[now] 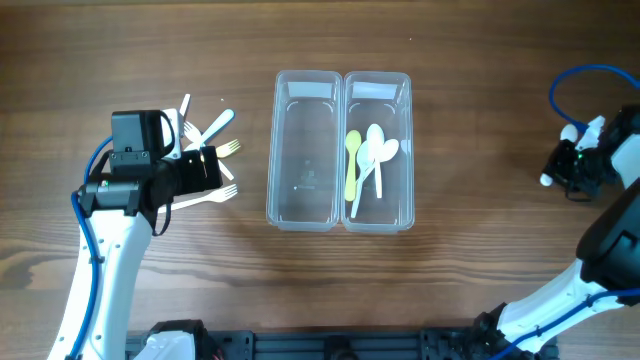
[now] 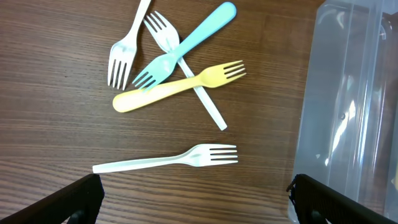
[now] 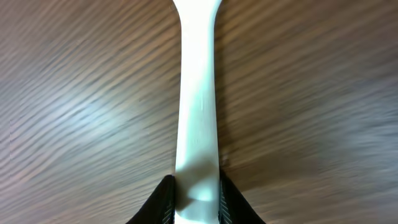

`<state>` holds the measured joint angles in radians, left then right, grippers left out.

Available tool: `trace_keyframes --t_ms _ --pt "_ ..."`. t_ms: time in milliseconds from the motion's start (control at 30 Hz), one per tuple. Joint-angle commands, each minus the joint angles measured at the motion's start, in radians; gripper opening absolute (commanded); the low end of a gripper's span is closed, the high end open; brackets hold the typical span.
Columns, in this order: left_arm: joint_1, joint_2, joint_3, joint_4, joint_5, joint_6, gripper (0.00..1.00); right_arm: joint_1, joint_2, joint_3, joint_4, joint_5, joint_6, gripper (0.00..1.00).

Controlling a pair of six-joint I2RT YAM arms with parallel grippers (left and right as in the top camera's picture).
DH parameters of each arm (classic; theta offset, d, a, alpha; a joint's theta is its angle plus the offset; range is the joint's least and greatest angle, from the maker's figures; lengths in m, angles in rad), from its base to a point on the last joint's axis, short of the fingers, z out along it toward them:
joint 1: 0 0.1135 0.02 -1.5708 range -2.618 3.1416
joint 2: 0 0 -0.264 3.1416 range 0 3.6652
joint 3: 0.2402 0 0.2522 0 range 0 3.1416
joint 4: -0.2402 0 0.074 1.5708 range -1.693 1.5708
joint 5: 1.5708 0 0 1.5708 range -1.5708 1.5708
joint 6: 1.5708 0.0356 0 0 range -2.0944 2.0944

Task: Pack container
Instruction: 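Grasp the last white spoon with the right gripper, then place the white spoon into the right tray, lift right arm away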

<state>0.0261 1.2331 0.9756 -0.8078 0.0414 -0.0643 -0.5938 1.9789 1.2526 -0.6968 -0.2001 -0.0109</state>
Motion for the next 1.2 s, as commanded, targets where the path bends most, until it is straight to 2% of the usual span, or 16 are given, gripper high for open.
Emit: trace_keyframes --t_ms 0,300,433,600,633,667,733,900,1033,1067,1167 --pt "-0.002 0.003 0.017 0.003 -0.010 0.012 1.00 0.106 -0.047 -0.030 -0.010 -0.105 0.032 0.17" --pt "-0.002 0.003 0.017 0.003 -0.010 0.012 1.00 0.616 -0.550 -0.030 0.034 -0.077 0.085 0.18" --pt "-0.002 0.003 0.017 0.003 -0.010 0.012 1.00 0.781 -0.534 -0.058 0.045 -0.070 0.132 0.21" --pt "-0.002 0.003 0.017 0.003 -0.010 0.012 1.00 0.944 -0.381 -0.169 0.150 -0.070 0.180 0.20" --pt "-0.002 0.003 0.017 0.003 -0.010 0.012 1.00 0.971 -0.367 -0.169 0.163 -0.068 0.179 0.24" --pt "-0.002 0.003 0.017 0.003 -0.010 0.012 1.00 0.992 -0.371 -0.166 0.174 -0.047 0.180 0.37" --pt "-0.002 0.003 0.017 0.003 -0.010 0.012 1.00 0.992 -0.414 -0.143 0.174 0.005 0.176 0.63" --pt "-0.002 0.003 0.017 0.003 -0.010 0.012 1.00 0.924 -0.630 -0.088 0.194 0.164 0.156 0.71" --pt "-0.002 0.003 0.017 0.026 0.000 0.004 1.00 0.717 -0.765 -0.088 0.137 0.270 0.156 0.73" --pt "-0.002 0.003 0.017 0.024 0.020 0.004 1.00 0.649 -0.765 -0.088 0.118 0.268 0.164 0.74" --pt "-0.002 0.006 0.017 0.057 0.232 -0.033 1.00 0.452 -0.704 -0.088 0.076 0.203 0.248 0.82"
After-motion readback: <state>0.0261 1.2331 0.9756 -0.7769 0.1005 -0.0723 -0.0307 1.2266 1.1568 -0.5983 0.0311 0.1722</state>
